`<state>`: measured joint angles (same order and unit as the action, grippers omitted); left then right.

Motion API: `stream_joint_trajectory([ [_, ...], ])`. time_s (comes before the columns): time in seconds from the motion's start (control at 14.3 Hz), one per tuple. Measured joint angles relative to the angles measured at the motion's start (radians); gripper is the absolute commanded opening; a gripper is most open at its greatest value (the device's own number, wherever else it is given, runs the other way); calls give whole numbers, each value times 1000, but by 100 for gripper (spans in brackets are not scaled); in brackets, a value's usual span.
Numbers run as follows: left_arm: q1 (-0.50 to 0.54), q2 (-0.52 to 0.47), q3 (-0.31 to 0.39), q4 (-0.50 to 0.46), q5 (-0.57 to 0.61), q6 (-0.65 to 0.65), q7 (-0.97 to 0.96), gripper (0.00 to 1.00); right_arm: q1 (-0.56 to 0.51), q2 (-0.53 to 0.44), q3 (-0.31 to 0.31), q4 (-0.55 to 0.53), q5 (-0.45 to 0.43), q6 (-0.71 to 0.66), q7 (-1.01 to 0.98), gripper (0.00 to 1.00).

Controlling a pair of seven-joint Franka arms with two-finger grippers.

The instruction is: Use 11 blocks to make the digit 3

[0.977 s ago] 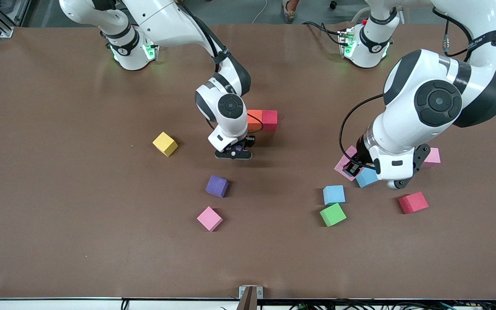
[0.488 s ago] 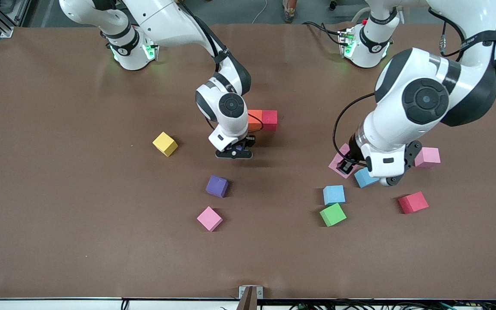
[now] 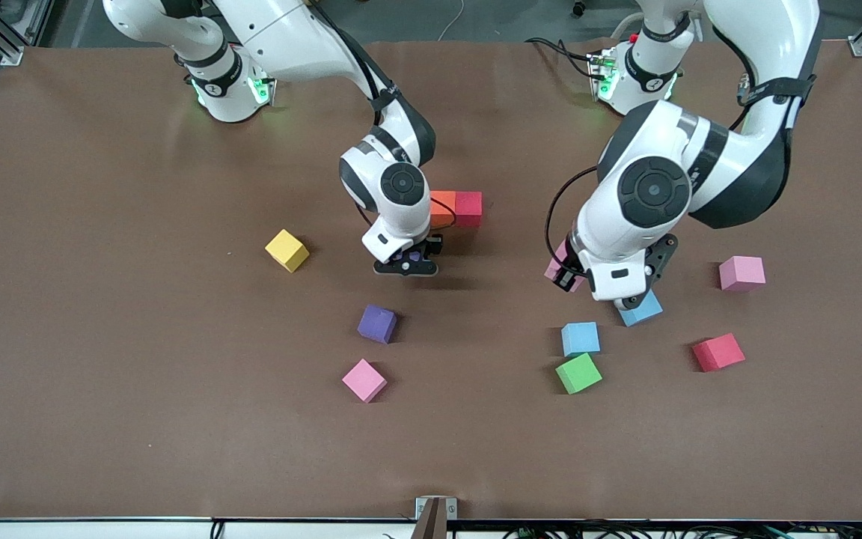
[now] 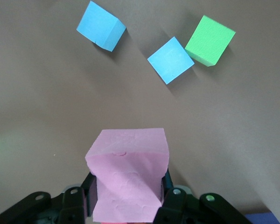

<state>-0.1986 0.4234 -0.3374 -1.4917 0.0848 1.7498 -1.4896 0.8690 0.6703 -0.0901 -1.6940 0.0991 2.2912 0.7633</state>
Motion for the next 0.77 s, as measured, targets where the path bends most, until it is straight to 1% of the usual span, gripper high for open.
stream_joint_trajectory([
  [0.21,-1,4,0,-101,0,152,-88,2,0,0,0,-2,0,1,0,100],
  [0.35,-13,9,0,-181,-1,278,-185,2,0,0,-2,3,0,4,0,100],
  [0.42,-21,13,-1,-207,-1,320,-239,2,0,-1,-4,10,0,4,0,100],
  [0.63,-67,46,-1,-235,-2,403,-457,2,-8,-11,-14,33,0,-12,0,100],
  [0.77,-99,85,-1,-239,-2,463,-587,2,-34,-32,-20,62,0,-58,-4,100],
])
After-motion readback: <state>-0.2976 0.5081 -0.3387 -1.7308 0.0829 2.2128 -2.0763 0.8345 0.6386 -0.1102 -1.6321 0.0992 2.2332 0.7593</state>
